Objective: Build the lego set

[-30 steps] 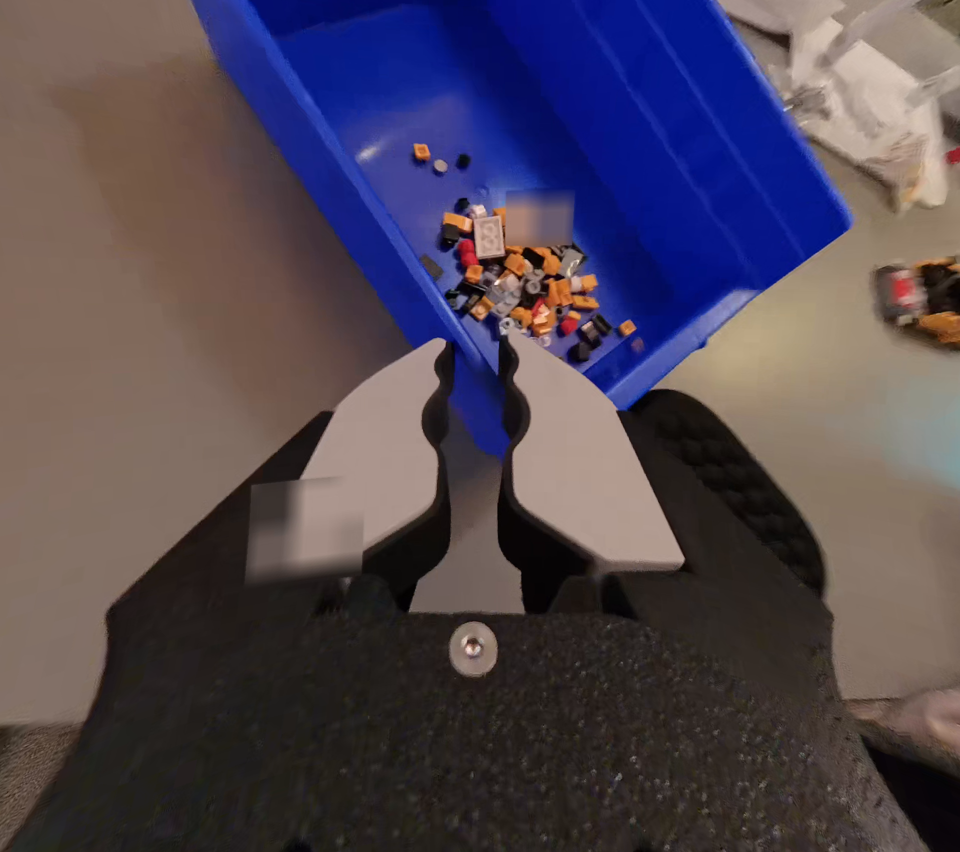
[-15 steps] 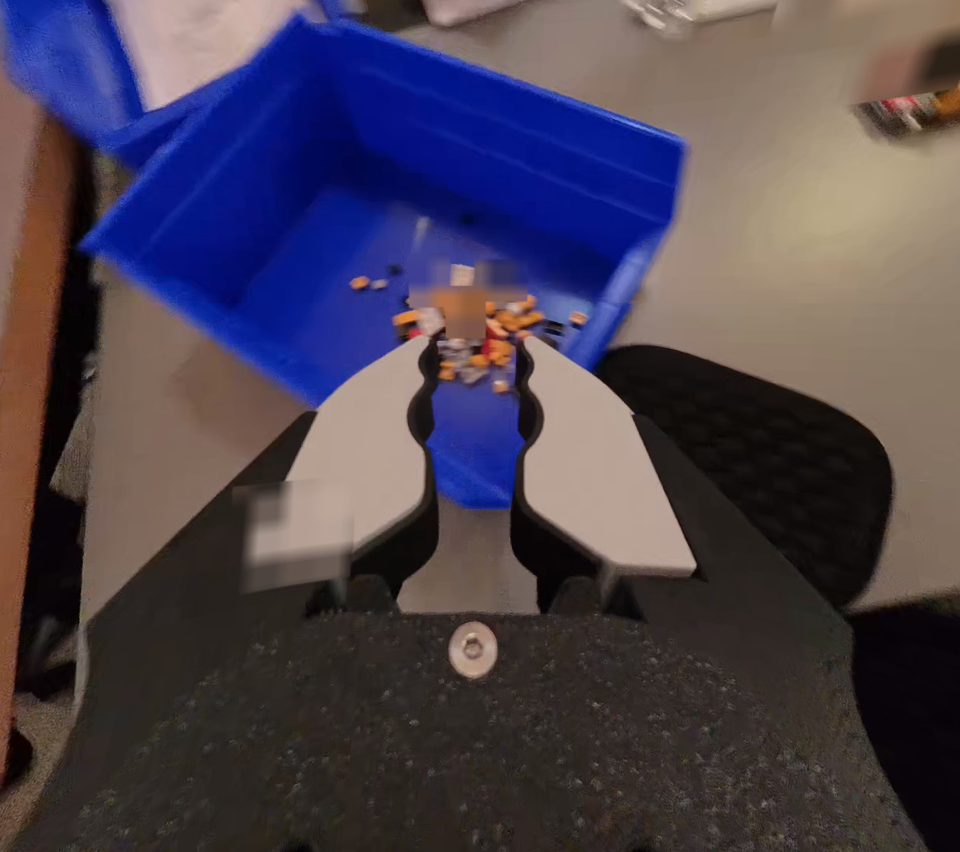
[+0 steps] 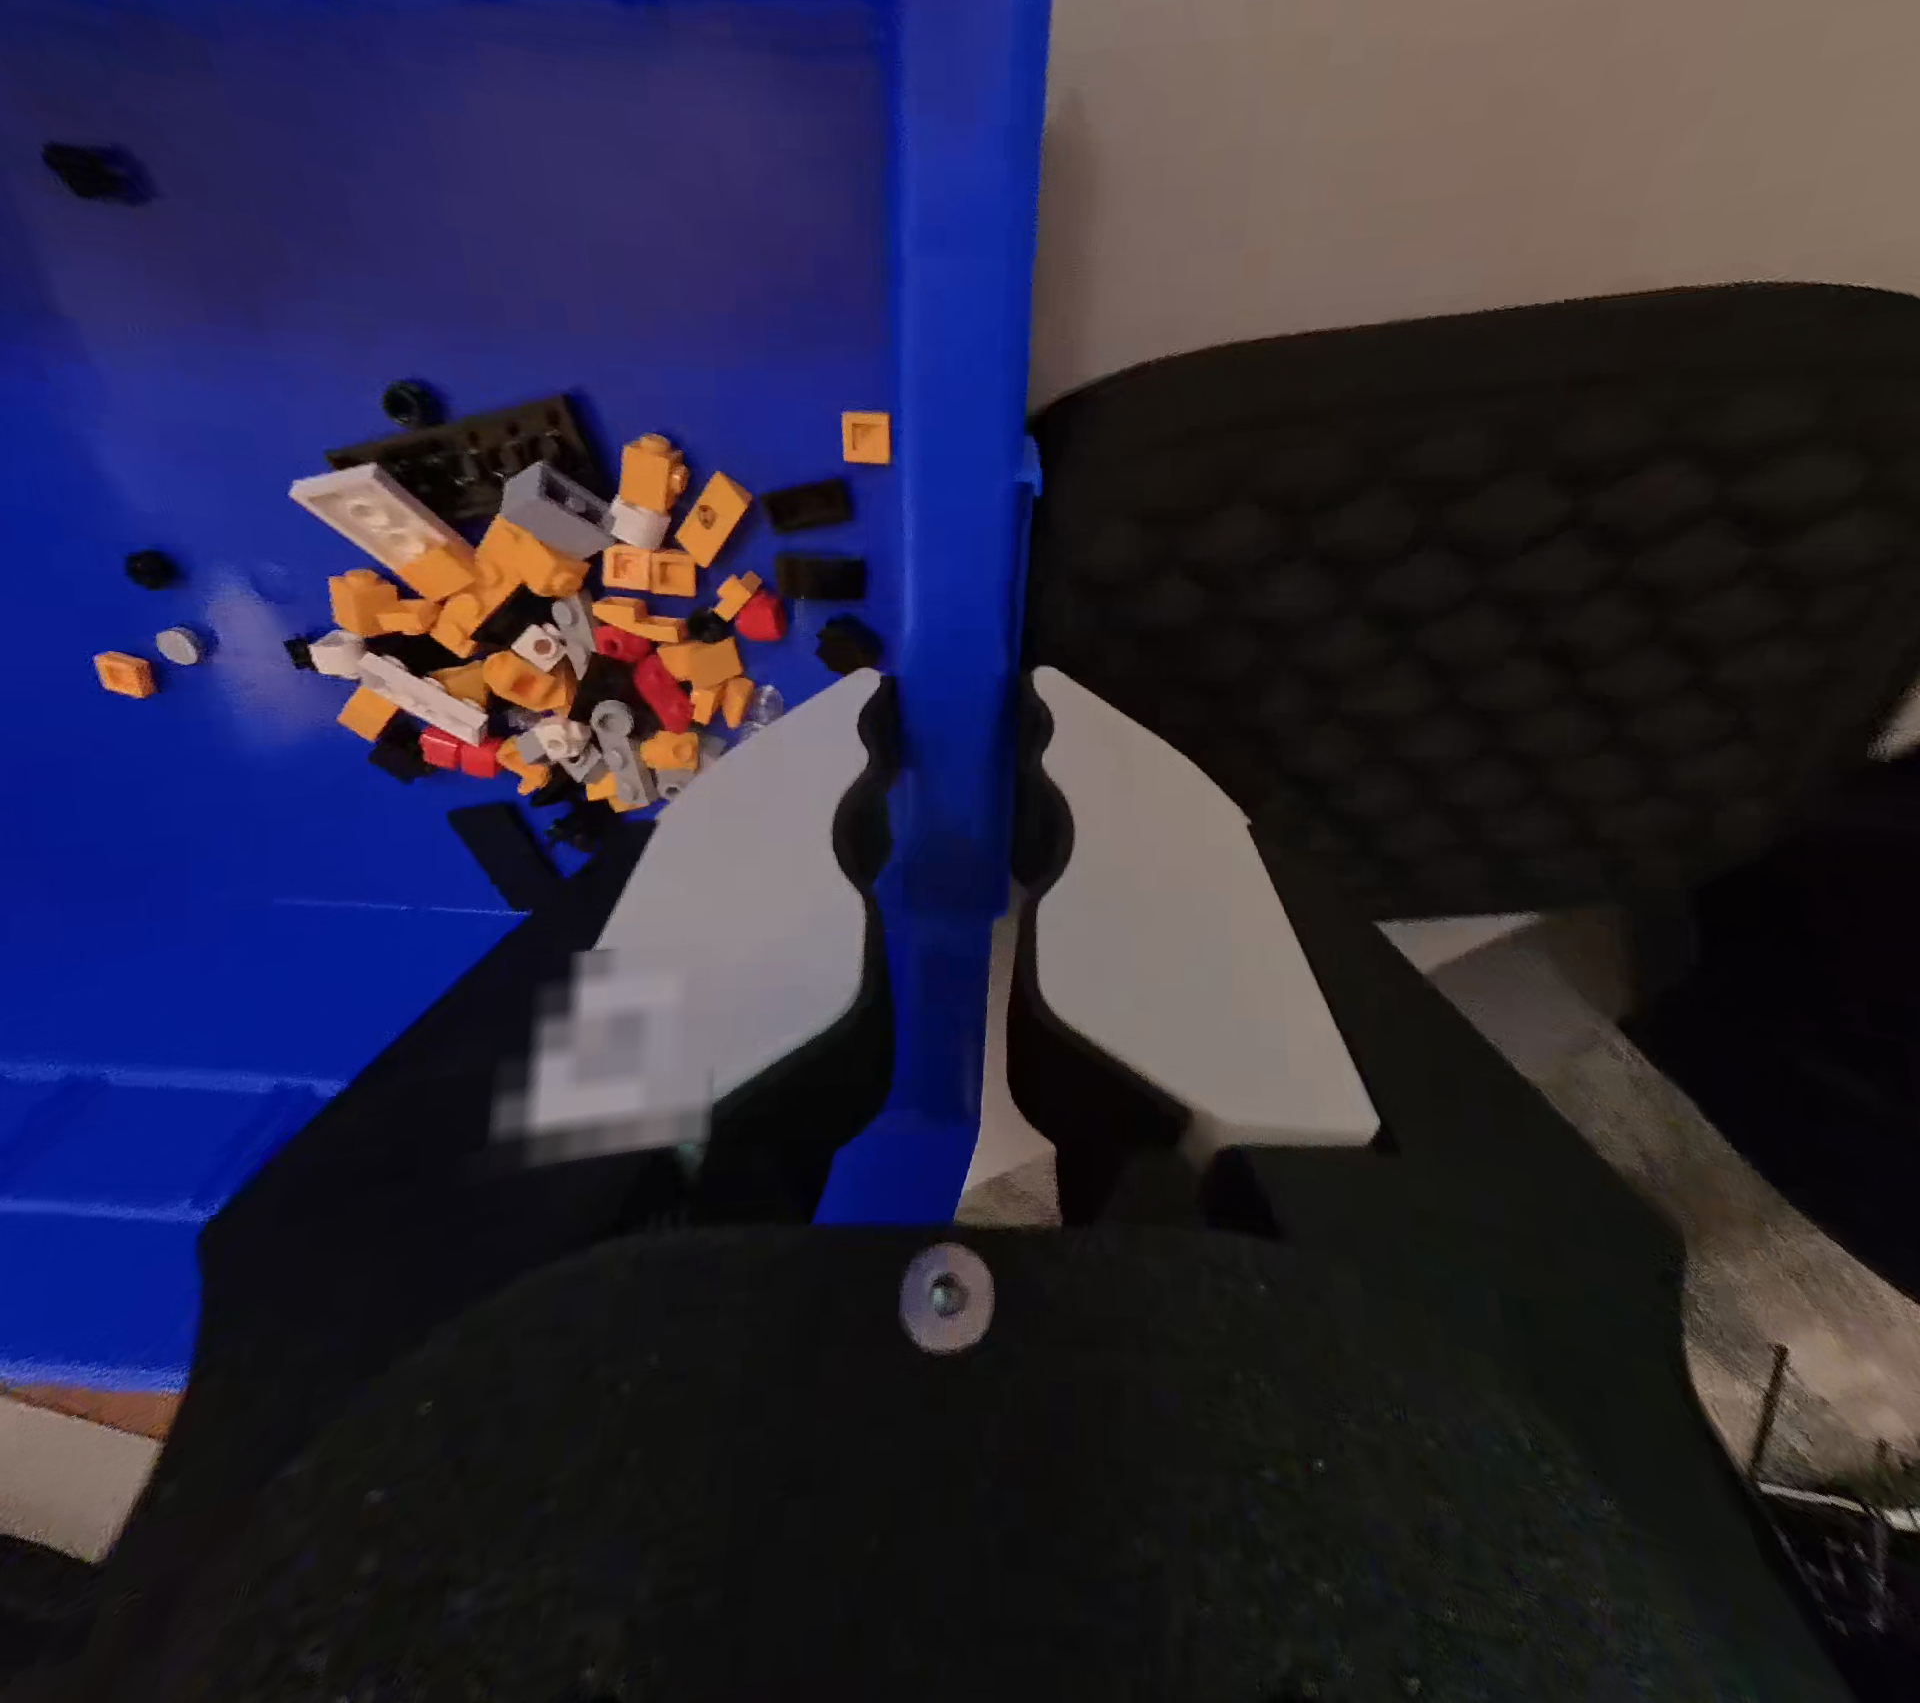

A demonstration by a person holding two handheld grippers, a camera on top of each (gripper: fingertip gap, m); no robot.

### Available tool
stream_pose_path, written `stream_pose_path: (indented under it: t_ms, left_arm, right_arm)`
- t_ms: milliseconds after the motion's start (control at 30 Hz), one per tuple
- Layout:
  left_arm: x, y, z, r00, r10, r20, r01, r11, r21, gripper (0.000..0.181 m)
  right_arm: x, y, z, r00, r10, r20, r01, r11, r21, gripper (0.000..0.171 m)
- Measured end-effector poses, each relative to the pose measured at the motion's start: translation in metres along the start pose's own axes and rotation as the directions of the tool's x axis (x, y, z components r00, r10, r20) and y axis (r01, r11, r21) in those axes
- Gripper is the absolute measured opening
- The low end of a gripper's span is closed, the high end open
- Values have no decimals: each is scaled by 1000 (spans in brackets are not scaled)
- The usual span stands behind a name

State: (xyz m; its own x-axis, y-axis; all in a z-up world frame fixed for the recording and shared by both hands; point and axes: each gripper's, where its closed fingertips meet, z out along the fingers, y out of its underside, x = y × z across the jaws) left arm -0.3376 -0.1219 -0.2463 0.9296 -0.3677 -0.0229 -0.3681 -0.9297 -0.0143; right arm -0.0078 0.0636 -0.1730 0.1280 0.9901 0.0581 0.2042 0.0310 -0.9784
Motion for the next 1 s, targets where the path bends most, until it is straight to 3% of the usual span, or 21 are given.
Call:
stream_pose_path:
  t_ms: [133,233,367,833,1000]
  left_arm:
    - [16,-10,-27,1000,7,-30,-4,995,99,24]
    - [-17,0,-16,992,-95,82,93,995,33,24]
    - [16,-11,-12,1000,-6,23,4,996,85,25]
    - [-13,-7,1,985,39,168,-57,993,101,26]
    - [-12,-18,-26,978,-22,210,-37,961,275,35]
  right_arm:
    - [0,0,0,1000,3,2,-3,1000,0,4]
    - [-2,-1,1,1000,1,11,-1,1000,0,4]
    - [1,0,0,1000,9,2,-9,1000,5,4]
    - [-2,0,1,1000,-1,6,1,1000,-1,4]
    - [-2,1,1,1000,1,7,-1,1000,-5,4]
